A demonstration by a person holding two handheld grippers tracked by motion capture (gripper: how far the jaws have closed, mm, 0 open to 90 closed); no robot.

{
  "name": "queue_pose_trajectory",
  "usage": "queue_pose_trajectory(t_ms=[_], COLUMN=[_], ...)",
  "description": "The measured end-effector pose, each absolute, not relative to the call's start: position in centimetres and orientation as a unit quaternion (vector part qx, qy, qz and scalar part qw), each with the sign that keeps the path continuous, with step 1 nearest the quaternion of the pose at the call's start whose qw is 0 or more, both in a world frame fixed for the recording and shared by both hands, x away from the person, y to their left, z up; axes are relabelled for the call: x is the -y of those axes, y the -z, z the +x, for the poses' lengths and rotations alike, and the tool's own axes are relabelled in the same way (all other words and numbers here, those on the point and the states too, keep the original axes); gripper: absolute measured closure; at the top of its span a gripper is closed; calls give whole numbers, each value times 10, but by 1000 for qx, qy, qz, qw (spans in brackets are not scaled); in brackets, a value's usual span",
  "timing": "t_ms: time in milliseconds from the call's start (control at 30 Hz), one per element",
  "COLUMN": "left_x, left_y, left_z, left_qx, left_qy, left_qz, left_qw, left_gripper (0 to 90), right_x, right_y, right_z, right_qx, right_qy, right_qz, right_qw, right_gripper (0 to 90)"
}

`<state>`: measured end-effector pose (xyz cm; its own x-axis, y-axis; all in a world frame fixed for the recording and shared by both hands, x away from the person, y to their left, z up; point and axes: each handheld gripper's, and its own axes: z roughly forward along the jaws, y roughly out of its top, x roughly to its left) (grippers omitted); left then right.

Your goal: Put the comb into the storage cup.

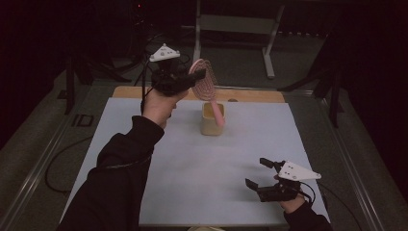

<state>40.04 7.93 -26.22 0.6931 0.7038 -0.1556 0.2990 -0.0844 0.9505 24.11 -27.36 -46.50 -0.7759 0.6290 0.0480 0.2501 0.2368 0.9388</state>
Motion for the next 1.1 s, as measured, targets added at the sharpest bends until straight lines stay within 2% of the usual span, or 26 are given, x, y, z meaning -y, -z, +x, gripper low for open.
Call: queue_pose_trajectory(t_ms=[500, 1100], left_x=[-76, -71], left_y=[265, 285], left_z=[422, 445], left_qx=[-370, -394], left_qy=[-186, -211], left_qz=[706, 692], left_qw=[575, 567], left_gripper=[670, 670], right_x=[274, 275], right_y=[464, 464], right_z=[241, 240], right_qx=[-765, -765], right_qy=[-550, -551], right_qz=[287, 284], right_qw=[172, 176], right_gripper=[93, 93])
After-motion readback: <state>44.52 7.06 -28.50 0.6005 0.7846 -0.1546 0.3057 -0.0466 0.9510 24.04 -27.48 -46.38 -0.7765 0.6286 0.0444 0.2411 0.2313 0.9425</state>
